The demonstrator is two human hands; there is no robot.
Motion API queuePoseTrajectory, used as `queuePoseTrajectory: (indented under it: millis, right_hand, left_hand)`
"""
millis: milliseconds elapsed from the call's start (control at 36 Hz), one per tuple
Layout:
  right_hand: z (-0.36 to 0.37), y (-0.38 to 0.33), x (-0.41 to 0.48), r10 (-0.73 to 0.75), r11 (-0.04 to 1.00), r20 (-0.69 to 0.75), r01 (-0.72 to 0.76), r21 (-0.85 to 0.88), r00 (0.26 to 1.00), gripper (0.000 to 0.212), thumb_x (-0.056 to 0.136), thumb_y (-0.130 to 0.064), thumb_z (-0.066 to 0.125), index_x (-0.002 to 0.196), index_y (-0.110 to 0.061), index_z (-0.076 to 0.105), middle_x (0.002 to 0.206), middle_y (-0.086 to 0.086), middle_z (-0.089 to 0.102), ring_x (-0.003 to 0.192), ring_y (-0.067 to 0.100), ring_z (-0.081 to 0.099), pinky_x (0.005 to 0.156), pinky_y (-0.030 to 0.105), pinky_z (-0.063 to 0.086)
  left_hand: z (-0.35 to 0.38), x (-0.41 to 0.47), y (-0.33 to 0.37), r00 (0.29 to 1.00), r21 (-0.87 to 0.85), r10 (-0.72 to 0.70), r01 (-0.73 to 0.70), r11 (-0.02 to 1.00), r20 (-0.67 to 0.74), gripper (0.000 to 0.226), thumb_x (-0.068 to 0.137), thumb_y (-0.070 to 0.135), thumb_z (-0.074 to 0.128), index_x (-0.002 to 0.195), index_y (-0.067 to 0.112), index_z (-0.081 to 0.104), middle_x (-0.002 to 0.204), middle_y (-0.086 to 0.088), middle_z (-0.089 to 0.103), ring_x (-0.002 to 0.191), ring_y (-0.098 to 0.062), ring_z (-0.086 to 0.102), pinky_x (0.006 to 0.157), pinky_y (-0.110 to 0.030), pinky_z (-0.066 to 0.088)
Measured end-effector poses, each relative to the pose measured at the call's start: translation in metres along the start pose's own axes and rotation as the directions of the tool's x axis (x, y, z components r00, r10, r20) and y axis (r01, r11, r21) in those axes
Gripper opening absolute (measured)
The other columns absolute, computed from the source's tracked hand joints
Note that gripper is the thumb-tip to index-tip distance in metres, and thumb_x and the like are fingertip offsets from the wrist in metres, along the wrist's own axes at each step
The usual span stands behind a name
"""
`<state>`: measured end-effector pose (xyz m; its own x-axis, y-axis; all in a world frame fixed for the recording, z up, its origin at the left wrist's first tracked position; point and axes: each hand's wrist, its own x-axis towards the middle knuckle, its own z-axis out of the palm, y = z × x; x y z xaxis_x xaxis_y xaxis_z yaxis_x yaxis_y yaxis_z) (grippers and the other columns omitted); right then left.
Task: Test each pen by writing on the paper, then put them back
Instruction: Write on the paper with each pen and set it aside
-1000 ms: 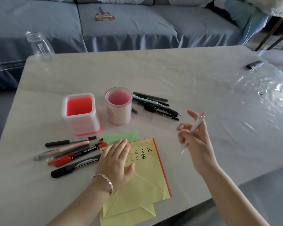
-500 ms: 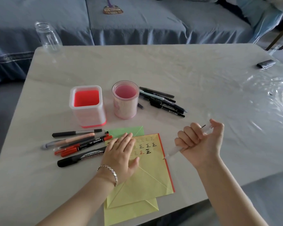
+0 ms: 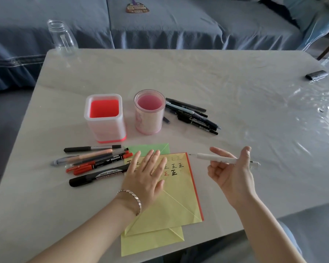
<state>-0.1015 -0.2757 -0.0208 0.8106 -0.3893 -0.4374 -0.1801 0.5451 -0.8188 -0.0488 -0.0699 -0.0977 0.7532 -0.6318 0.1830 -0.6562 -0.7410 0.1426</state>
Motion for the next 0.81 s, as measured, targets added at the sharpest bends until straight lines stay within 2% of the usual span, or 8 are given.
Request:
queuePoseTrajectory:
  millis: [139,222,278,333,417,500,639,806]
  right_hand:
    - [0.001,0.006,-0.004,-0.068,0.983,0.064,0.078,-0.167,0.996,0.060,0.080,-0.057,0.034,0.095,-0.008,0.064,0.078,0.016,0.072,0.077,0.026,0.070,0.066,0.028,0.058]
    - [0.005,0.010,-0.004,-0.199,0.920,0.029,0.197,-0.339,0.980,0.012,0.086,-0.023,0.059,0.081,-0.011,0.060,0.067,0.005,0.068,0.061,0.016,0.065,0.059,0.020,0.054]
    - [0.005,0.016,-0.002,-0.295,0.865,-0.004,0.266,-0.425,0.955,0.020,0.084,-0.007,0.063,0.070,-0.013,0.049,0.050,-0.006,0.054,0.046,0.008,0.049,0.046,0.015,0.042]
    - [0.006,0.020,0.002,-0.331,0.854,-0.015,0.293,-0.429,0.943,0.023,0.087,-0.002,0.056,0.072,-0.012,0.043,0.043,-0.008,0.045,0.039,0.007,0.042,0.041,0.014,0.034]
    - [0.011,0.025,0.007,-0.336,0.838,0.034,0.315,-0.445,0.941,0.009,0.092,-0.008,0.050,0.083,-0.009,0.050,0.048,-0.002,0.056,0.045,0.013,0.054,0.045,0.018,0.042]
    - [0.016,0.029,0.013,-0.283,0.834,0.076,0.285,-0.472,0.956,0.015,0.093,-0.014,0.050,0.082,-0.008,0.058,0.063,0.006,0.066,0.056,0.015,0.064,0.052,0.021,0.052]
    - [0.019,0.038,0.020,-0.339,0.774,0.011,0.286,-0.565,0.941,0.025,0.082,-0.015,0.068,0.065,-0.004,0.055,0.054,0.009,0.062,0.045,0.013,0.055,0.047,0.023,0.047]
    - [0.015,0.061,0.029,-0.470,0.687,-0.138,0.263,-0.678,0.872,0.042,0.080,-0.022,0.067,0.050,-0.006,0.042,0.046,0.008,0.045,0.048,0.016,0.039,0.047,0.025,0.030]
  left_hand:
    - [-0.004,-0.004,0.025,0.999,-0.091,-0.034,0.034,0.995,-0.003,0.039,0.078,0.022,0.033,0.115,0.017,0.045,0.126,-0.016,0.056,0.117,-0.029,0.054,0.103,-0.044,0.028]
    - [-0.007,-0.008,0.039,0.998,-0.110,-0.013,0.019,0.994,0.058,0.043,0.080,0.033,0.036,0.120,0.023,0.047,0.130,-0.017,0.053,0.121,-0.032,0.050,0.102,-0.049,0.036]
    - [-0.005,-0.009,0.043,0.995,-0.096,0.009,0.001,0.995,0.100,0.047,0.080,0.041,0.037,0.124,0.027,0.047,0.133,-0.018,0.049,0.124,-0.035,0.046,0.100,-0.054,0.034]
    - [-0.002,-0.011,0.045,0.990,-0.074,0.020,-0.010,0.997,0.136,0.050,0.080,0.047,0.037,0.126,0.032,0.046,0.136,-0.018,0.047,0.126,-0.038,0.042,0.106,-0.053,0.030]
    - [0.001,-0.013,0.042,0.984,-0.099,0.031,-0.014,0.995,0.177,0.049,0.078,0.051,0.038,0.123,0.035,0.048,0.136,-0.016,0.046,0.128,-0.040,0.038,0.102,-0.050,0.019]
    - [0.001,-0.013,0.041,0.978,-0.134,0.025,0.004,0.991,0.207,0.048,0.075,0.052,0.040,0.119,0.036,0.050,0.135,-0.013,0.048,0.129,-0.038,0.038,0.102,-0.048,0.018]
    - [0.001,-0.011,0.041,0.972,-0.134,0.030,0.002,0.991,0.232,0.050,0.075,0.052,0.040,0.120,0.035,0.052,0.135,-0.013,0.048,0.129,-0.039,0.038,0.103,-0.050,0.017]
    - [-0.005,-0.010,0.043,0.965,-0.108,0.012,0.016,0.994,0.261,0.066,0.076,0.056,0.012,0.139,0.043,0.025,0.155,-0.007,0.005,0.140,-0.031,-0.012,0.110,-0.046,-0.014]
